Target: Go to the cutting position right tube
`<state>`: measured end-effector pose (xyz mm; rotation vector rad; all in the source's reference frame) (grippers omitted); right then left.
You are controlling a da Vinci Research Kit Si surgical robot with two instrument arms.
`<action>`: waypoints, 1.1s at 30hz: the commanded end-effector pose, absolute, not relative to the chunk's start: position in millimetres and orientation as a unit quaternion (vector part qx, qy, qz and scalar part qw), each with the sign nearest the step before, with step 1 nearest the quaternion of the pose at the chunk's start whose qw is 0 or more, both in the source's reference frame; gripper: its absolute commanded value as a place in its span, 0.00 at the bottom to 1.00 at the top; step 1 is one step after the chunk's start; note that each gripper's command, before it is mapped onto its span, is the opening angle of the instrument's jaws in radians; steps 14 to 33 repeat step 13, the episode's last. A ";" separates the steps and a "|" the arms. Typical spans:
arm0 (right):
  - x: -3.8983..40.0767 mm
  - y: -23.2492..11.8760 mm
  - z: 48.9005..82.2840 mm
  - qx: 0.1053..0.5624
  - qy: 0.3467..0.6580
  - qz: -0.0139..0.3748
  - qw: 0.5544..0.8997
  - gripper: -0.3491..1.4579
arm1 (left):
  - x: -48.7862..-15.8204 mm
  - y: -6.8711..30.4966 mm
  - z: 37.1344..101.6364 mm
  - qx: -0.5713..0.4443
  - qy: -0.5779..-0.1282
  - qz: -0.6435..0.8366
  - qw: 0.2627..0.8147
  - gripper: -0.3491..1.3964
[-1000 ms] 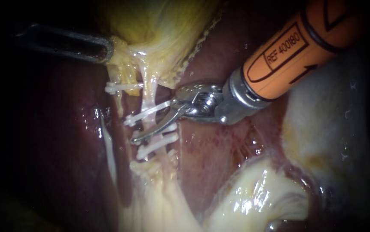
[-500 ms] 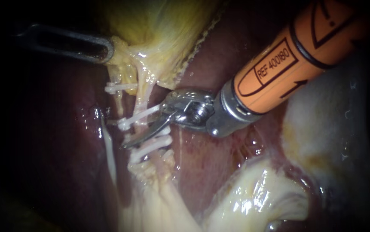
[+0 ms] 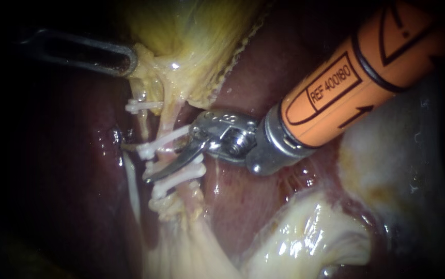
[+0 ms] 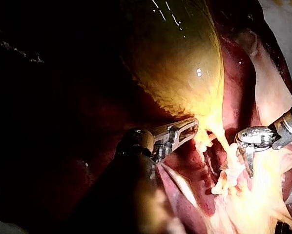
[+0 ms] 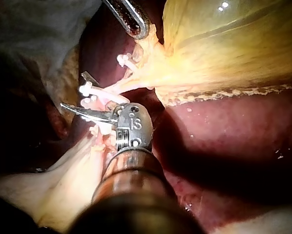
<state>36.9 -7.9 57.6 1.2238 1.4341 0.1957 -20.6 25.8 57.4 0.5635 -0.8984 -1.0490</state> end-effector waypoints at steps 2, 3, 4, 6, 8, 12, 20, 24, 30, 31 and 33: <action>37.0 -8.0 57.5 0.524 0.614 0.083 0.584 0.92 | -20.6 25.8 57.4 0.256 -0.409 -0.477 0.735 0.00; 37.0 -8.0 57.5 0.524 0.614 0.083 0.584 0.92 | -20.6 25.8 57.4 0.256 -0.409 -0.477 0.735 0.00; 37.0 -8.0 57.5 0.524 0.614 0.083 0.584 0.92 | -20.6 25.8 57.4 0.256 -0.409 -0.477 0.735 0.00; 37.0 -7.9 57.5 0.524 0.614 0.083 0.584 0.92 | -20.6 25.8 57.4 0.256 -0.409 -0.477 0.735 0.00; 37.0 -8.0 57.6 0.524 0.614 0.083 0.584 0.92 | -20.6 25.8 57.4 0.256 -0.409 -0.477 0.735 0.00; 36.9 -8.0 57.7 0.524 0.614 0.083 0.584 0.92 | -20.6 25.8 57.4 0.256 -0.409 -0.477 0.735 0.00; 36.9 -8.1 57.7 0.524 0.614 0.082 0.584 0.92 | -20.6 25.8 57.4 0.256 -0.409 -0.477 0.735 0.00; 36.9 -8.1 57.7 0.524 0.614 0.082 0.584 0.92 | -20.6 25.8 57.4 0.256 -0.409 -0.477 0.735 0.00; 36.9 -8.1 57.7 0.524 0.614 0.082 0.584 0.92 | -20.6 25.8 57.4 0.256 -0.409 -0.477 0.735 0.00; 36.9 -8.1 57.7 0.524 0.614 0.082 0.584 0.92 | -20.6 25.8 57.4 0.256 -0.409 -0.477 0.735 0.00; 36.9 -8.1 57.7 0.524 0.614 0.082 0.584 0.92 | -20.6 25.8 57.4 0.256 -0.409 -0.477 0.735 0.00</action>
